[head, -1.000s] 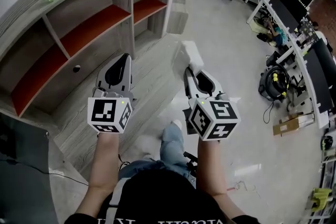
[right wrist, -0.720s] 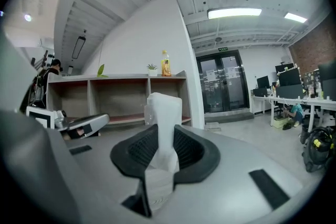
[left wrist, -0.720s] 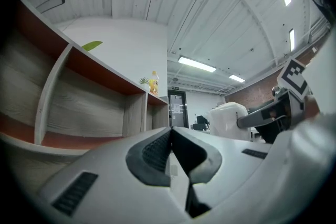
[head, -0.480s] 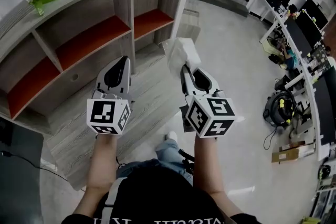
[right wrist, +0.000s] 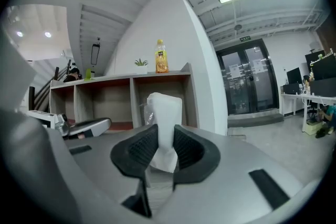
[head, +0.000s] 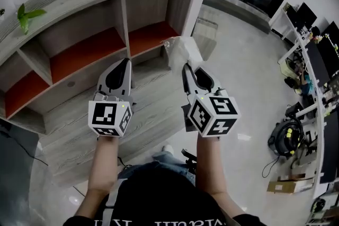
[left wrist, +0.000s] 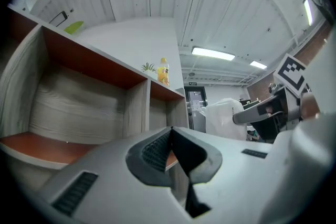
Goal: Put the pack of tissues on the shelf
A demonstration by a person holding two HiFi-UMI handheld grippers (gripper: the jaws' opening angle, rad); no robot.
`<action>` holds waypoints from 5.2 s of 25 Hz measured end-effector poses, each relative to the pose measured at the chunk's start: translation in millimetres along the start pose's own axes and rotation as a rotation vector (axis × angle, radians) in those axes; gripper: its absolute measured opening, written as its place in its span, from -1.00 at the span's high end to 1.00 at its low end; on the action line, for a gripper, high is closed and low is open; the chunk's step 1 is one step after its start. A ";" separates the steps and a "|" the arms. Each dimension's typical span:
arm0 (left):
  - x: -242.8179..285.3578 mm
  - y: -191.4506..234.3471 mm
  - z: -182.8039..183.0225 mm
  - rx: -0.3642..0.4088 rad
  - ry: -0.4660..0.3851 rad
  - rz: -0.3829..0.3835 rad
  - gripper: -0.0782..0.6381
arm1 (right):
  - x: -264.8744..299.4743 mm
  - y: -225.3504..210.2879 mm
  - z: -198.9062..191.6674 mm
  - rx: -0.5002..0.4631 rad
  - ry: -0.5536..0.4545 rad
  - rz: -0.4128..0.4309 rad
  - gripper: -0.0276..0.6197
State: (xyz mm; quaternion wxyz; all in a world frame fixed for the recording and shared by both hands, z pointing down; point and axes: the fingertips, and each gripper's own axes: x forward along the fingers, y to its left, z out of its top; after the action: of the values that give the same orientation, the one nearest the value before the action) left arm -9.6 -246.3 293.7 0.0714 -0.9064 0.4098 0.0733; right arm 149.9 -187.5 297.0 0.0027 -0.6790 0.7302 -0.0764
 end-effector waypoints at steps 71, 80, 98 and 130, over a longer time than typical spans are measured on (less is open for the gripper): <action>57.8 31.3 -29.4 0.094 0.123 0.246 0.75 | 190.1 -25.7 -78.0 1.134 0.125 0.489 0.61; 59.2 32.6 -30.9 0.099 0.134 0.248 0.75 | 200.8 -21.5 -89.3 1.297 0.140 0.492 0.61; 59.6 27.3 -34.6 0.101 0.143 0.240 0.75 | 212.8 -26.9 -106.5 1.241 0.176 0.323 0.45; 61.2 10.1 -24.3 0.075 0.085 0.241 0.75 | 170.6 -31.1 -81.9 0.679 0.162 0.355 0.23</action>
State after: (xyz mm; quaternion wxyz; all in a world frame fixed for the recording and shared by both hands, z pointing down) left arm 24.6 -302.4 305.1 0.0783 -0.8495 0.5210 0.0275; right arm 158.6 -350.0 398.6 0.1828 -0.4943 0.7674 -0.3652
